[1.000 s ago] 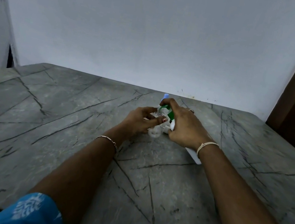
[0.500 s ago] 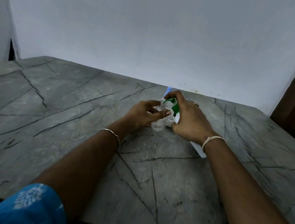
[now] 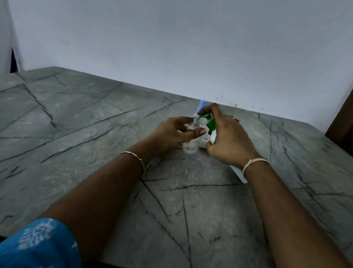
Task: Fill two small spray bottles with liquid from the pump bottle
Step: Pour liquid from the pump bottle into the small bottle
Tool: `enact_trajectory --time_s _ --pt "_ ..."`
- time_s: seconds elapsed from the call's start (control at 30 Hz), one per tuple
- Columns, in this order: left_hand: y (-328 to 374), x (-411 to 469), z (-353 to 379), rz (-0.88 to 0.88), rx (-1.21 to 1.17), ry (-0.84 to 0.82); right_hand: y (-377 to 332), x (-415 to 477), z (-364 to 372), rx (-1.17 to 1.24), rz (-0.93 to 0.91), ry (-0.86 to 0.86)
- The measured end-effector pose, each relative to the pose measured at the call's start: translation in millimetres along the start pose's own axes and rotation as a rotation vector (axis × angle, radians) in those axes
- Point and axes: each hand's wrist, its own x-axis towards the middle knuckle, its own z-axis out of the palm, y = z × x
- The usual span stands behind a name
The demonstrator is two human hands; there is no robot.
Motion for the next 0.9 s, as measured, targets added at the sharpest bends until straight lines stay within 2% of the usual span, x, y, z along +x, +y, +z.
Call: enact_trajectory --time_s 0.3,0.6,0.9 --pt "4.4 -1.9 0.1 -0.051 -0.074 -0.008 6.7 -4.5 3.1 -0.108 -0.015 0.005" --pt "3.8 -2.5 0.8 -0.036 -0.114 -0.019 1.2 -2.2 1.2 -0.081 -0.012 0.027" --pt "4.0 -1.7 1.0 -0.045 -0.127 -0.03 4.9 -6.5 -1.6 -0.126 -0.012 -0.032"
